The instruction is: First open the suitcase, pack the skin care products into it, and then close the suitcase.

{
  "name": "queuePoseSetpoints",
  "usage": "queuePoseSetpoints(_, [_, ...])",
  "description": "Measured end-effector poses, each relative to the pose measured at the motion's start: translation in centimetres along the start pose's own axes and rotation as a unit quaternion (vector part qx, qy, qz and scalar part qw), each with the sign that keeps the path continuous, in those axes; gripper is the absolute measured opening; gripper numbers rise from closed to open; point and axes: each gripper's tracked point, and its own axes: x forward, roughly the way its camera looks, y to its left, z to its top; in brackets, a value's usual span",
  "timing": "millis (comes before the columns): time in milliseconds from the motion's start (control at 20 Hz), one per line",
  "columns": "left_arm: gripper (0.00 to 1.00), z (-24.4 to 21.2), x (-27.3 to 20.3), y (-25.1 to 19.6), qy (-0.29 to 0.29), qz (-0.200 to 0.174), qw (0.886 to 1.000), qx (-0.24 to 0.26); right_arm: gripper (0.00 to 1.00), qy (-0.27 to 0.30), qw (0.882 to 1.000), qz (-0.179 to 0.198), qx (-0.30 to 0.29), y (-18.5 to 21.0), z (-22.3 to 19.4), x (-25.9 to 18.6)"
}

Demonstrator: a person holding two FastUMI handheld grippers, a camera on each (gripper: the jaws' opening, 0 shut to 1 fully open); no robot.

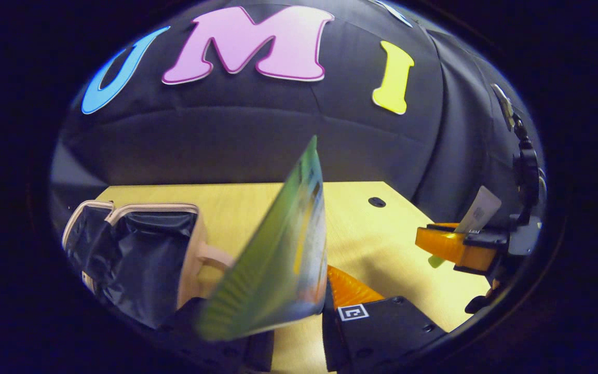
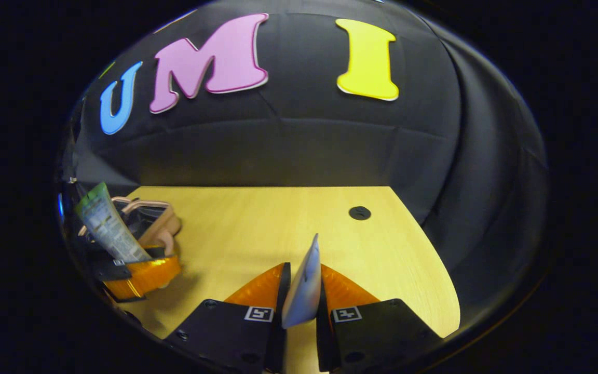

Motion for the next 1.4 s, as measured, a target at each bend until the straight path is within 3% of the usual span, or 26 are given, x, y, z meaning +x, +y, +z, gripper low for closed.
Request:
queuePoseSetpoints(100, [0.39,1.9,-4.0,4.5,-0.004,0.025,1.0,-0.005,0.26,-0.004,0.999,0.026,-0.025,3.1,0.7,-1.7])
queuePoseSetpoints(250, [0.39,1.4,-6.7,13.7,0.043,0.083,0.996,-0.006,0.26,-0.001,0.997,0.073,-0.033,8.0,1.6,-3.8])
queuePoseSetpoints(400, [0.39,-2.8,-6.5,22.3,0.152,0.128,0.98,0.027,0.26,0.01,0.992,0.118,-0.041,12.4,2.4,-5.0])
queuePoseSetpoints(450, [0.4,-4.9,-5.5,24.0,0.208,0.12,0.971,0.02,0.26,0.006,0.989,0.139,-0.051,14.5,3.6,-5.9])
queuePoseSetpoints(650, [0.4,-9.6,-3.7,25.1,0.327,0.093,0.939,-0.057,0.26,-0.002,0.984,0.175,-0.044,18.4,5.8,-7.9])
queuePoseSetpoints(800, [0.4,-11.3,-3.1,26.0,0.387,0.085,0.918,-0.033,0.26,0.001,0.982,0.185,-0.048,20.1,6.2,-9.3])
queuePoseSetpoints(850, [0.46,-11.6,-2.7,26.9,0.394,0.101,0.913,-0.023,0.26,0.004,0.981,0.188,-0.051,20.8,6.3,-9.8])
queuePoseSetpoints(950, [0.47,-11.7,-1.8,28.2,0.381,0.116,0.917,-0.025,0.26,0.003,0.981,0.187,-0.053,21.7,6.7,-10.6])
queuePoseSetpoints(1100, [0.59,-10.2,-2.0,26.9,0.341,0.092,0.934,-0.05,0.26,0.017,0.981,0.186,-0.05,23.2,6.9,-10.5])
queuePoseSetpoints(1150, [0.71,-8.9,-2.4,26.5,0.308,0.085,0.946,-0.057,0.26,0.02,0.981,0.187,-0.052,23.8,7.0,-10.2])
queuePoseSetpoints(1200, [0.78,-6.9,-3.2,26.5,0.265,0.082,0.959,-0.064,0.26,0.022,0.98,0.188,-0.056,24.7,7.2,-9.7])
queuePoseSetpoints(1250, [0.93,-4.8,-4.3,26.5,0.22,0.078,0.97,-0.071,0.26,0.026,0.98,0.189,-0.059,25.6,7.3,-9.0])
queuePoseSetpoints(1300, [1.0,-2.7,-5.9,26.6,0.173,0.075,0.979,-0.077,0.26,0.038,0.98,0.184,-0.065,26.4,7.1,-8.0])
queuePoseSetpoints(1400, [0.98,-0.3,-9.6,28.2,0.106,0.073,0.989,-0.071,0.26,0.058,0.979,0.175,-0.086,28.4,6.4,-6.1])
